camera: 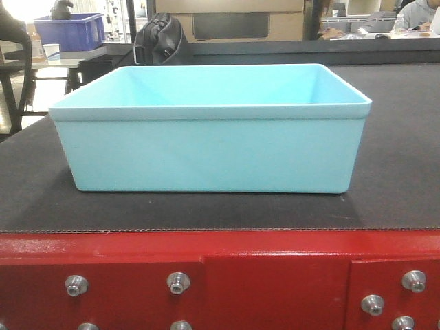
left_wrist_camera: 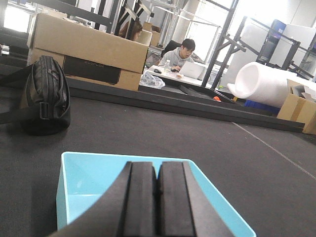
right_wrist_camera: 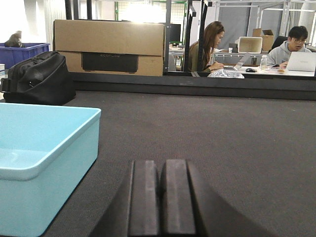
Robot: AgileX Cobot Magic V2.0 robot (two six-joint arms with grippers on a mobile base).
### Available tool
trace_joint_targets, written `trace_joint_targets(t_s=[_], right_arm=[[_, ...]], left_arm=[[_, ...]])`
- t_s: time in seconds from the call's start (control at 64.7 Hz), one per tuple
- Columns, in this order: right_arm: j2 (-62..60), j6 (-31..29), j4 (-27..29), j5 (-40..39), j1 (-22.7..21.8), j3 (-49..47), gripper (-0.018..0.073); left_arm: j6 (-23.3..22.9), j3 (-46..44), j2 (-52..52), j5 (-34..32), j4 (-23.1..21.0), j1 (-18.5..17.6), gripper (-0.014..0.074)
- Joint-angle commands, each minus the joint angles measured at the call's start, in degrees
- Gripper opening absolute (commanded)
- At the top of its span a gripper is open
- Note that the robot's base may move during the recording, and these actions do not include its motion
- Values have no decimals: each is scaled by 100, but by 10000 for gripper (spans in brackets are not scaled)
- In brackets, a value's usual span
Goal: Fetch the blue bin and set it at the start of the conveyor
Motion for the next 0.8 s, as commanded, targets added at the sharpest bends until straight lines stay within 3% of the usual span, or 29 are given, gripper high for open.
trace_joint_targets(t_s=[0.0,0.448,0.51,0.572,0.665,0.788], right_arm=[[-20,-22,22,-50,-4,0,-165],[-20,-22,22,-50,-4,0,-165],[-20,-22,22,-50,-4,0,-165],[-20,-22,22,-50,-4,0,-165],[-20,-22,22,-50,-4,0,-165],[-20,-22,22,-50,-4,0,-165]], left_arm=[[28,11,-31,-91,6,-35,-111],[28,11,-31,-91,6,-35,-111],[28,36,-42,-162,301,-22,-111],[28,213,-146,-539,603,118,-111],[28,672,-480,-1075,695,562,-111],[28,1254,-1118,-906,719,1213,-111]])
